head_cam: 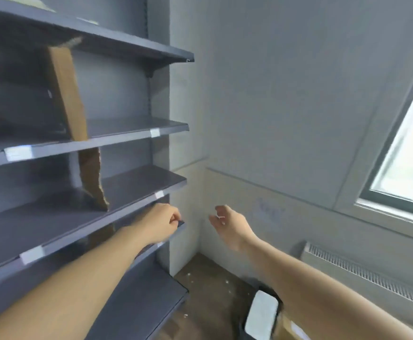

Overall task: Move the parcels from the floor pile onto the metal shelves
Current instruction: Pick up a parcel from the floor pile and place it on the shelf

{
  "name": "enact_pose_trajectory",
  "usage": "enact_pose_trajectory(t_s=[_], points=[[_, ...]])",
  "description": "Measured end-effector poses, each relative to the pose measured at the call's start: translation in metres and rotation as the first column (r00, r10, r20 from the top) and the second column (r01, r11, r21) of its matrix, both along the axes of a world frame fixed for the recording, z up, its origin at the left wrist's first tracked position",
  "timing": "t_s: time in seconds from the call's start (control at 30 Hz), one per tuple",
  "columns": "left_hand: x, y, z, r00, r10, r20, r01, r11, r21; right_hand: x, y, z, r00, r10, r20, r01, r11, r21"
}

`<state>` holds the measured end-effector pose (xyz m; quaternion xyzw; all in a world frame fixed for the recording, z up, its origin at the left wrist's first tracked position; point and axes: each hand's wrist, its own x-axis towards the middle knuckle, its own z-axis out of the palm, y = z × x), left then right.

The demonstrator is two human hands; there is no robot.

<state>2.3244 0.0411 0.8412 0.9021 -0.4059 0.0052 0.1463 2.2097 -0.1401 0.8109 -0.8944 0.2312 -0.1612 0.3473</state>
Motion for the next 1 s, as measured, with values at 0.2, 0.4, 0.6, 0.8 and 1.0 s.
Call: enact_pose_trajectory(t_s=[0.2, 0.4, 0.6, 0.8, 1.0], points=[[-0.077, -0.123, -0.048, 0.966, -0.234, -0.108, 0.248, 0.959, 0.138, -0.123, -0.100, -0.069, 0.944, -0.274, -0.186, 0.285, 0.958, 0.037], [-0.122, -0.236, -0.081, 0.890, -0.428, -0.155, 0.453, 0.867, 0.209, -0.187, -0.181, -0.097, 0.869, -0.435, -0.235, 0.461, 0.885, 0.064], [-0.133, -0.365, -0.132, 0.804, -0.543, -0.242, 0.588, 0.787, 0.188, -0.205, -0.261, -0.130, 0.806, -0.523, -0.279, 0.560, 0.826, 0.070], [-0.124, -0.477, -0.211, 0.727, -0.581, -0.366, 0.677, 0.694, 0.243, -0.204, -0.338, -0.187, 0.731, -0.568, -0.379, 0.645, 0.757, 0.109], [-0.124, -0.548, -0.308, 0.707, -0.531, -0.467, 0.696, 0.642, 0.323, -0.210, -0.397, -0.279, 0.675, -0.536, -0.508, 0.685, 0.710, 0.162]])
